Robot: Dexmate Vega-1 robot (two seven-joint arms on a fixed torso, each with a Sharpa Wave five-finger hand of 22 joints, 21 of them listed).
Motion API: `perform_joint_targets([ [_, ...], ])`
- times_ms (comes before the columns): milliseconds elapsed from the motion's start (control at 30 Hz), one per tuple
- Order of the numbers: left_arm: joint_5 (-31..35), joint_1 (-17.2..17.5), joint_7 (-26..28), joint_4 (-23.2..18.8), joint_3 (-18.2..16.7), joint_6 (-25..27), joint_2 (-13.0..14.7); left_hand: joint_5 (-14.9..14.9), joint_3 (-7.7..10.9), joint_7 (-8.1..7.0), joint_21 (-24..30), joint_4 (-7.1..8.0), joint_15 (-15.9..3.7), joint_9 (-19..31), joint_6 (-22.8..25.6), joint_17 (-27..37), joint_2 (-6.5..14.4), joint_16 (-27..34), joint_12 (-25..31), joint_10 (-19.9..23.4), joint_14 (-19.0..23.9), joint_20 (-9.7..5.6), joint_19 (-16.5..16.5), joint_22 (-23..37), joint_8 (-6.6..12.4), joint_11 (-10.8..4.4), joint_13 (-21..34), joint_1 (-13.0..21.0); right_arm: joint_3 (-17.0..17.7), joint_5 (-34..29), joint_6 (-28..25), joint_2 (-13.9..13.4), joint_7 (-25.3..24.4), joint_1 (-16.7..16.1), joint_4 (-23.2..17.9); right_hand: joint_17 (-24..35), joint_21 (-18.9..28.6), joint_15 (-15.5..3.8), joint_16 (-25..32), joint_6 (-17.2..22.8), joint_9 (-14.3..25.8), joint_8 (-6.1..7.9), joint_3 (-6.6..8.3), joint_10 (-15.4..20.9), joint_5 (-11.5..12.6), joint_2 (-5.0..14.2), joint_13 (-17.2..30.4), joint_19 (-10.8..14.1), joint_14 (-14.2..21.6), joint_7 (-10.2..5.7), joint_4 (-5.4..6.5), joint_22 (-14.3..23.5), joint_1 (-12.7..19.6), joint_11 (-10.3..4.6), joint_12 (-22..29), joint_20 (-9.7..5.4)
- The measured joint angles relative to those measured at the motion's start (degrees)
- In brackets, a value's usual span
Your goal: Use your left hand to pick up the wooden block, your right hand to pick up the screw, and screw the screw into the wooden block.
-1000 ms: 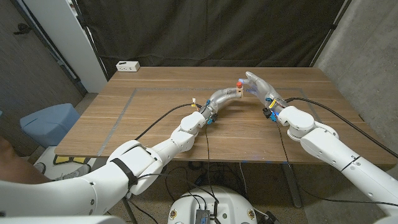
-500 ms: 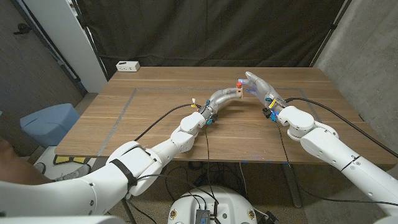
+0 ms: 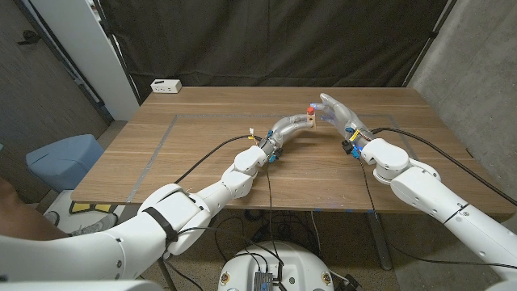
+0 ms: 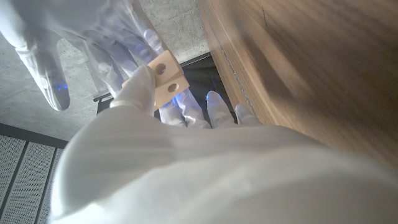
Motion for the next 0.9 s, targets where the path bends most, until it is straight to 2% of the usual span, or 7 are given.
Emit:
perform_joint_targets([
  [267, -0.09, -0.27, -0.36, 0.51, 0.00, -0.10, -0.18, 0.10, 0.00, 0.00, 0.00, 0.00, 0.00, 0.02, 0.00, 0.00, 0.07, 0.00, 0.00, 0.00, 0.00, 0.00, 0.00, 0.00, 0.00, 0.00, 0.00, 0.07, 0.34, 0.07, -0.38, 0.01, -1.05, -0.57, -0.59, -0.27, 0.37, 0.00, 0.44, 2.08, 0.06, 0.44, 0.17, 0.90, 0.00, 0.00, 0.00, 0.48, 0.00, 0.20, -0.17, 0.00, 0.00, 0.10, 0.39, -0.47],
  [600, -0.14, -0.48, -0.62, 0.91, -0.02, -0.29, -0.34, 0.09, 0.00, 0.00, 0.00, 0.00, 0.00, 0.03, 0.00, 0.00, 0.08, 0.00, 0.00, 0.00, 0.00, 0.00, 0.00, 0.00, 0.00, 0.00, -0.01, 0.07, 0.71, 0.07, -0.80, -0.03, -2.08, -1.18, -1.23, -0.27, 0.37, 0.00, 0.44, 3.49, 0.04, 0.89, 0.41, 2.66, 0.00, 0.00, 0.00, 1.31, 0.00, 0.82, -0.41, 0.00, 0.00, 0.00, 0.39, -0.25],
  [900, -0.18, -0.53, -0.71, 1.00, -0.04, -0.31, -0.38, 0.07, 0.00, 0.00, 0.00, 0.00, 0.00, 0.03, 0.00, 0.00, 0.08, 0.00, 0.00, 0.00, 0.00, 0.00, 0.00, 0.00, 0.00, 0.00, -0.02, 0.07, 1.03, 0.08, -1.17, -0.11, -2.76, -1.80, -1.87, -0.54, 0.65, -0.21, 0.44, 4.00, 0.09, 1.35, 0.65, 3.22, 0.00, 0.00, 0.01, 1.62, -0.21, 0.72, -0.65, 0.00, 0.00, 0.03, 0.80, -0.56],
])
